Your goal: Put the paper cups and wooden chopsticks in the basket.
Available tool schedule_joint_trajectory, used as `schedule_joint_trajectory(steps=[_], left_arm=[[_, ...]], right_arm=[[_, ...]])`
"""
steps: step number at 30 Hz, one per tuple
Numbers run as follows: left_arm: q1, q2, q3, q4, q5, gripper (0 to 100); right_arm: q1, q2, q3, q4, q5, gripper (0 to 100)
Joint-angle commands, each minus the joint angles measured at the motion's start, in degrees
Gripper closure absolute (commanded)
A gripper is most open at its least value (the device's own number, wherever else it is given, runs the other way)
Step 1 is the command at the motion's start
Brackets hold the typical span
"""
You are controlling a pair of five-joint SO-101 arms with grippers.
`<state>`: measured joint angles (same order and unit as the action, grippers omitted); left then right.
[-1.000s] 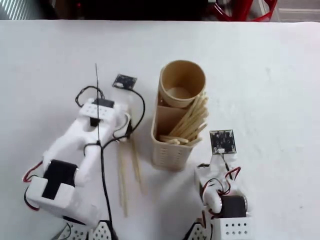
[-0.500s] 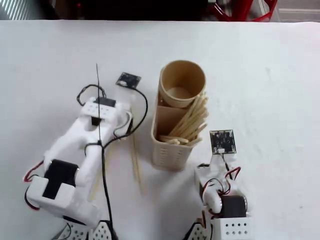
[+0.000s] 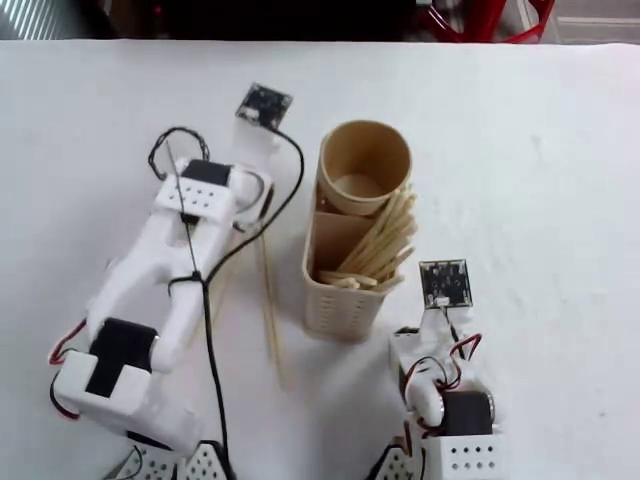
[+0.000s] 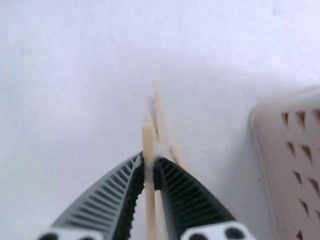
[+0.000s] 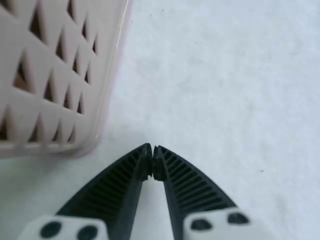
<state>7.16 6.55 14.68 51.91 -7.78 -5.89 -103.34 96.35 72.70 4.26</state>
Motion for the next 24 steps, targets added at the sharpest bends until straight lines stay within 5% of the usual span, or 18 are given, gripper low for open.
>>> schedule_joint_trajectory(steps=[1, 5, 10, 17, 24], left_arm=[[0.13, -0.31, -3.69, -2.81, -0.09, 96], [-0.13, -0.48, -0.53, -2.55, -0.26, 86], [-0.57, -0.84, 0.97, -1.85, -0.35, 89], [-2.68, -4.70, 0.97, 10.64, -0.26, 92], [-2.15, -5.23, 18.90, -2.20, -0.62, 92]], right_arm=[[0.40, -0.13, 0.53, 0.22, 0.09, 97.9], [0.40, -0.13, 0.53, 0.22, 0.09, 97.9], [0.40, -0.13, 0.53, 0.22, 0.09, 97.9], [0.48, -0.13, 0.53, 0.22, 0.09, 97.9], [0.48, -0.13, 0.53, 0.22, 0.09, 97.9]])
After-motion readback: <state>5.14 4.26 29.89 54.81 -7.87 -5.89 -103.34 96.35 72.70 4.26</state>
